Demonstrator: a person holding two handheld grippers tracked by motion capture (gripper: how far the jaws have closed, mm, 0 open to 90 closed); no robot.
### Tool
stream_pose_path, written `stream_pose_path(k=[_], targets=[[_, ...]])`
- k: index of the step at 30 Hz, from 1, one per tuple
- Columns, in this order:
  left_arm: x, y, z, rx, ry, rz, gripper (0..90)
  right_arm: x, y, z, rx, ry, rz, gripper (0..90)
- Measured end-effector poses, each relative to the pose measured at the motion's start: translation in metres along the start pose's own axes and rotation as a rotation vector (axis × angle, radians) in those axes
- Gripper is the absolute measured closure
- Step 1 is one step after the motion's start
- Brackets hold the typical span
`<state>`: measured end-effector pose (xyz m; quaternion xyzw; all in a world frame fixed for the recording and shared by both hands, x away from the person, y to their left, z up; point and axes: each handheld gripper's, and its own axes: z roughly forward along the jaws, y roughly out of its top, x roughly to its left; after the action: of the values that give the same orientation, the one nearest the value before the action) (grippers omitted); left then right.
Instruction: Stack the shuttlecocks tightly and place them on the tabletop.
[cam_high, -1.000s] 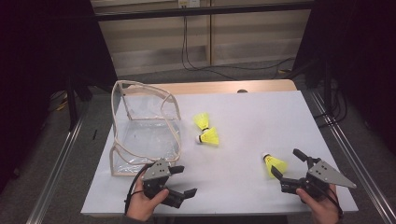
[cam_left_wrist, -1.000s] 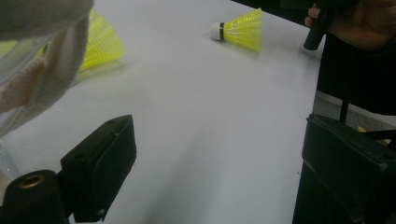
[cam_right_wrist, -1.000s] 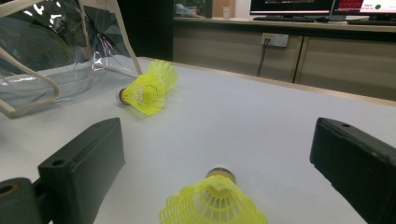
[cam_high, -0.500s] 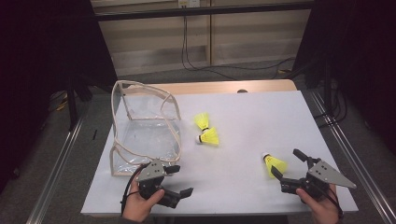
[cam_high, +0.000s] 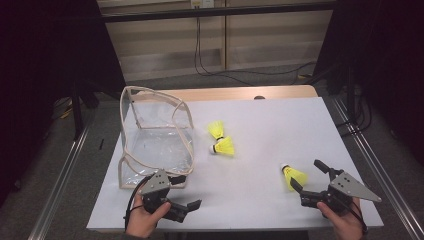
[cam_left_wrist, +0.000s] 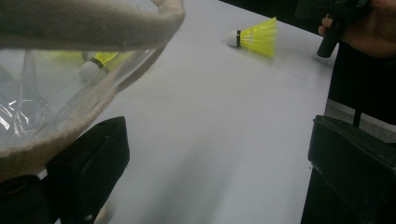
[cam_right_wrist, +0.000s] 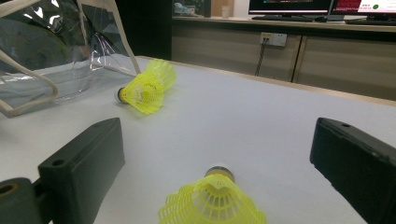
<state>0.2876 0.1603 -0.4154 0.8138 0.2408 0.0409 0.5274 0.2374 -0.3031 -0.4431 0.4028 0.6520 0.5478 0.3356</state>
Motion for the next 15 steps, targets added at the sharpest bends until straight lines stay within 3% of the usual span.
stream_pose_path(k=[15], targets=[[0.0037, -0.0025, -0.0058, 0.012, 0.009, 0.005, 6.0, 0.0, 0.0, -0.0013, 0.0, -0.003, -0.001, 2.4]])
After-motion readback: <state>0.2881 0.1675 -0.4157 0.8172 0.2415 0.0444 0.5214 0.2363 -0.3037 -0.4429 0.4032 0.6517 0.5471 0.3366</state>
